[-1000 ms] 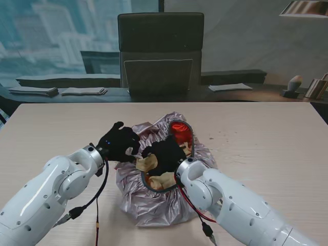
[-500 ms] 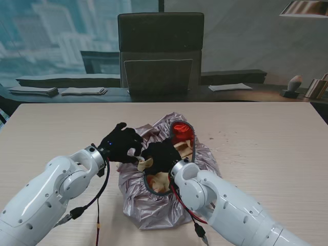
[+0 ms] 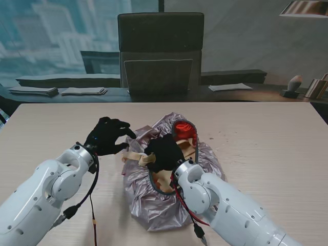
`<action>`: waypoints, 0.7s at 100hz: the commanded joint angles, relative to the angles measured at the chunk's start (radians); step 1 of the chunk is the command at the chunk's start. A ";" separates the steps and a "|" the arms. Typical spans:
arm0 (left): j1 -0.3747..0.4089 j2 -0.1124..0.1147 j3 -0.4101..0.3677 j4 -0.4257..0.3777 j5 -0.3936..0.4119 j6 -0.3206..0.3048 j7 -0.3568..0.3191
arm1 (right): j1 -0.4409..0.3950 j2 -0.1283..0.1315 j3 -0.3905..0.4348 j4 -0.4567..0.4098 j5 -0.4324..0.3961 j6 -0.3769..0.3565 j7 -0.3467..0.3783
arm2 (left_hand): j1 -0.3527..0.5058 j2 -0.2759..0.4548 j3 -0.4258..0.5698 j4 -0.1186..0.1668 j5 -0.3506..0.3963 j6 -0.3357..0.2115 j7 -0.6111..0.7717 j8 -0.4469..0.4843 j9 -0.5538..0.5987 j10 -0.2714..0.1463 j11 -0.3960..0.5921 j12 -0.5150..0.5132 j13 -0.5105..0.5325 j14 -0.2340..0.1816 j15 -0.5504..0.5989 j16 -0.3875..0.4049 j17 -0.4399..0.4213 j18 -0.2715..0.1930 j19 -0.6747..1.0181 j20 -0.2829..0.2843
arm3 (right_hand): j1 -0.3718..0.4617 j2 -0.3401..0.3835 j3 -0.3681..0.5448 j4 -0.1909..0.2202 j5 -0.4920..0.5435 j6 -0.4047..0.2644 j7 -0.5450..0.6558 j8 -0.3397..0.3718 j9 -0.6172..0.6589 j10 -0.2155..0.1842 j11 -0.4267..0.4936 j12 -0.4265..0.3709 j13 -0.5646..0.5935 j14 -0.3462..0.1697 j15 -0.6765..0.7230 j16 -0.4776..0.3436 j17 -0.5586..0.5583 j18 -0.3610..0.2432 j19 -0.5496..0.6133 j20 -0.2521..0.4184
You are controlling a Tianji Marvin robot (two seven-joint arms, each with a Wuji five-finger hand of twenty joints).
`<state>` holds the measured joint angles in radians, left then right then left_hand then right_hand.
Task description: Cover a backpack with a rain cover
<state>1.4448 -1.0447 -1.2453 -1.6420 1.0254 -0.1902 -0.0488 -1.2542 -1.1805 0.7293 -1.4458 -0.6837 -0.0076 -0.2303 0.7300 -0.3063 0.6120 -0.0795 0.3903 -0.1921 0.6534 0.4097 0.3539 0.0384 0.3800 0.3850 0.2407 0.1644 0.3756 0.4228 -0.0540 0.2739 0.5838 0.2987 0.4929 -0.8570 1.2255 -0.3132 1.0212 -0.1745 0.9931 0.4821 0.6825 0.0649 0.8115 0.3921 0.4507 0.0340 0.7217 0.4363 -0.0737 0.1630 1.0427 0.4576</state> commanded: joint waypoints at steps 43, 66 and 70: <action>-0.114 -0.004 0.092 0.190 -0.105 0.001 -0.031 | -0.049 0.015 0.066 -0.036 -0.041 -0.110 -0.038 | -0.225 -0.220 -0.040 -0.044 -0.228 -0.030 -0.425 -0.252 -0.185 0.007 -0.205 -0.041 -0.153 -0.004 -0.107 -0.029 -0.014 -0.016 -0.208 -0.032 | -0.021 0.134 0.059 -0.021 0.003 0.051 0.031 -0.201 -0.007 -0.027 0.022 0.023 0.036 -0.025 0.026 0.023 -0.004 -0.023 0.063 -0.009; -0.149 -0.019 0.130 0.219 -0.163 -0.053 0.024 | -0.059 0.004 0.074 -0.037 -0.025 -0.100 -0.075 | -0.223 -0.289 -0.002 -0.050 -0.224 -0.059 -0.373 -0.222 -0.213 0.005 -0.277 -0.024 -0.172 -0.008 -0.184 -0.043 -0.023 -0.019 -0.290 -0.034 | -0.029 0.150 0.043 -0.018 0.006 0.012 0.073 -0.156 -0.005 -0.024 0.030 0.026 0.045 -0.023 0.039 0.029 -0.002 -0.028 0.089 -0.001; -0.161 -0.019 0.144 0.227 -0.189 -0.056 0.007 | -0.063 0.000 0.075 -0.040 -0.012 -0.091 -0.079 | -0.230 -0.298 0.006 -0.050 -0.224 -0.050 -0.346 -0.208 -0.215 0.005 -0.285 -0.026 -0.175 -0.009 -0.201 -0.049 -0.024 -0.018 -0.318 -0.036 | -0.018 0.138 0.050 -0.017 0.011 0.022 0.081 -0.130 -0.008 -0.024 0.035 0.028 0.045 -0.024 0.043 0.031 -0.002 -0.030 0.094 0.000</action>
<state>1.3062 -1.0497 -1.1215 -1.4169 0.8587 -0.2368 0.0002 -1.3059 -1.1682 0.8043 -1.4747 -0.7174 -0.1132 -0.3159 0.5495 -0.5605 0.5909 -0.0949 0.1921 -0.2314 0.2902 0.1884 0.1837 0.0371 0.1248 0.3476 0.1037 0.1647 0.2195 0.3938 -0.0584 0.2674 0.3326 0.2590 0.4808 -0.7338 1.2380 -0.3109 1.0176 -0.1264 1.0042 0.3050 0.6833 0.0642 0.8236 0.4005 0.4724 0.0337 0.7489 0.4491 -0.0720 0.1569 1.1127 0.4572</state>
